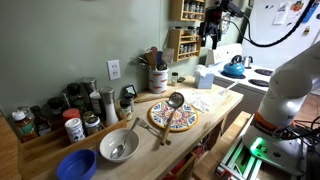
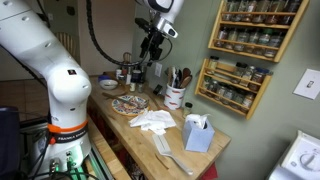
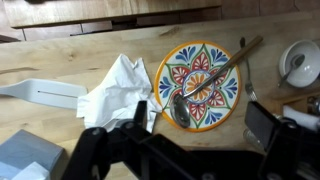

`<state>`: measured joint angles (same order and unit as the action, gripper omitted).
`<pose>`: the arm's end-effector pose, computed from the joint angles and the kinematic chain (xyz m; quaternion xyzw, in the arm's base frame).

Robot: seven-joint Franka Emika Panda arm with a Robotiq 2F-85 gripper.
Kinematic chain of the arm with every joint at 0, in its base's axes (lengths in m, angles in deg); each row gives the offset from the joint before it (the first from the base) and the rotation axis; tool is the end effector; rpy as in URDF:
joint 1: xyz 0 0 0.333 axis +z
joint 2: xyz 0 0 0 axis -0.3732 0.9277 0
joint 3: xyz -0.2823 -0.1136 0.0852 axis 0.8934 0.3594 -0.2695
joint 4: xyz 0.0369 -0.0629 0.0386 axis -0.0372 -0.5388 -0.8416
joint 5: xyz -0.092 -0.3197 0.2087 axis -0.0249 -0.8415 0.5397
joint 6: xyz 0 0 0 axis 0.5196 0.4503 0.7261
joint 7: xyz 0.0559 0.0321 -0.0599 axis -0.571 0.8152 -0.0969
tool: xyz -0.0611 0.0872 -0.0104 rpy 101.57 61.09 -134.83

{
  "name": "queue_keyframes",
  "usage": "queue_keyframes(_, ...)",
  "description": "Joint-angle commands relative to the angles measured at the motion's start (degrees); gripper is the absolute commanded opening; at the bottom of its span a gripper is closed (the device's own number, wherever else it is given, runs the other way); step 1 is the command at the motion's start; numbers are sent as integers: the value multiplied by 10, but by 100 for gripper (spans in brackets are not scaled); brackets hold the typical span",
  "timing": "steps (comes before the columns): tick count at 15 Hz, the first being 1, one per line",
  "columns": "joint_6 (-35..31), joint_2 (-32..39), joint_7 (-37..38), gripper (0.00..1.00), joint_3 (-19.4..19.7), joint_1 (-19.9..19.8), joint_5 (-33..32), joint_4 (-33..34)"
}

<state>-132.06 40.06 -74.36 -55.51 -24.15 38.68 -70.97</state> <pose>0.3488 -0.0343 0.5451 -0.9876 0.0686 0.0838 0.1134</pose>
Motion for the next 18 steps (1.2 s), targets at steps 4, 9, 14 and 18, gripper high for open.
queue_keyframes(4, -12, 31, 12, 100, 95, -85, 36, 95)
queue_keyframes(9, -75, 66, 39, 100, 137, -116, 110, 157)
queue_keyframes(14, -150, 72, 46, 100, 135, -120, 150, 156)
queue_keyframes(18, -163, 79, 53, 100, 133, -119, 160, 156)
